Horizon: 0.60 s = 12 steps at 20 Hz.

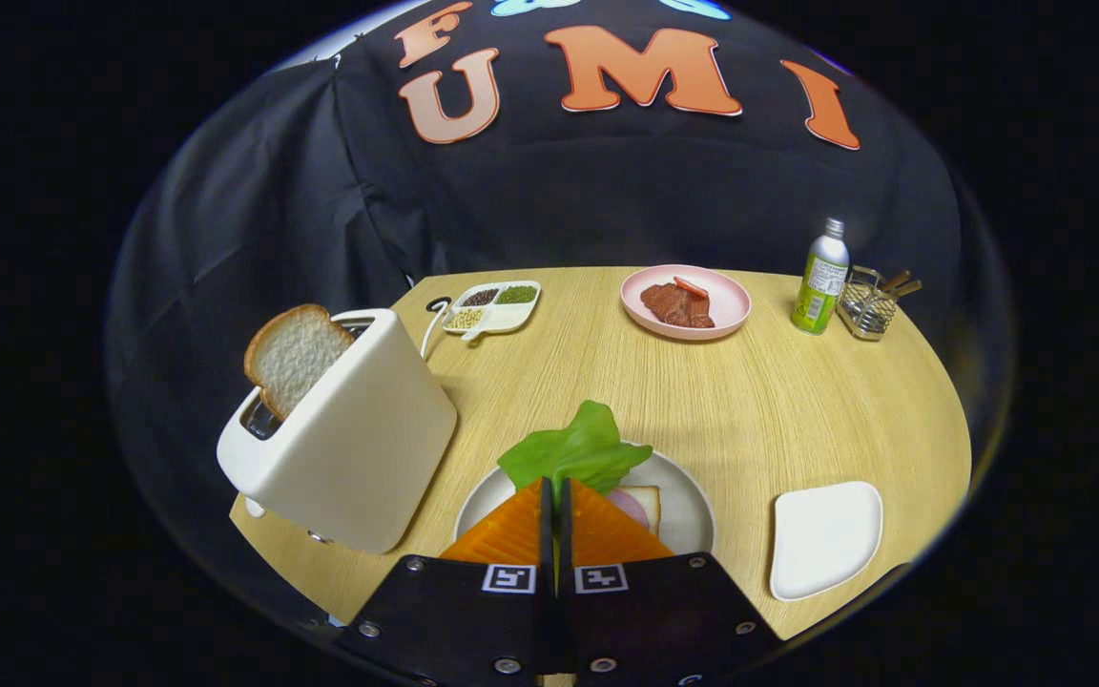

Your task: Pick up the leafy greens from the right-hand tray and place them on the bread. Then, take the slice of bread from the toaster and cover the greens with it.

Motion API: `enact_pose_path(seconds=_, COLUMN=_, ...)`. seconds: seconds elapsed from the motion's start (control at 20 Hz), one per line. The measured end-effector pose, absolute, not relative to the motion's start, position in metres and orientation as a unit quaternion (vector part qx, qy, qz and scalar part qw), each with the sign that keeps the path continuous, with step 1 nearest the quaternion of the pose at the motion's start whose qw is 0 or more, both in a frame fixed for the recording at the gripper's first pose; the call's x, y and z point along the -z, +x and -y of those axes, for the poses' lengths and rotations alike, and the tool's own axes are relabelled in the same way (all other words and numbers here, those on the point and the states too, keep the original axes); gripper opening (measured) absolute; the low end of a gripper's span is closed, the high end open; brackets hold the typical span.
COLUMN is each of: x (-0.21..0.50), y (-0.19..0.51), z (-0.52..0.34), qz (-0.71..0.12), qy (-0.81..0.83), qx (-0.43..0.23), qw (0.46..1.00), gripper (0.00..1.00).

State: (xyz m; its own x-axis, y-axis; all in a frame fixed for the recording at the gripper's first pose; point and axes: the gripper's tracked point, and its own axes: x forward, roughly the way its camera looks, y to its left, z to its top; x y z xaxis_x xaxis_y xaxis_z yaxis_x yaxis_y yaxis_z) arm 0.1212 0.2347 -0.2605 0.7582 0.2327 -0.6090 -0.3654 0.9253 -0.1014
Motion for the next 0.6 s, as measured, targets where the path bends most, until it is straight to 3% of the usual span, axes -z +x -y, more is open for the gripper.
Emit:
enact_pose_path(seconds=0.45, x=0.294, y=0.132, z=-0.209, qz=-0.338, qy=-0.132, qx=-0.12, qw=0.924, gripper=0.03)
enact_pose_path(seconds=0.6, x=0.291, y=0.135, z=-0.202, qz=-0.335, qy=-0.13, qx=-0.104, qw=0.927, gripper=0.1)
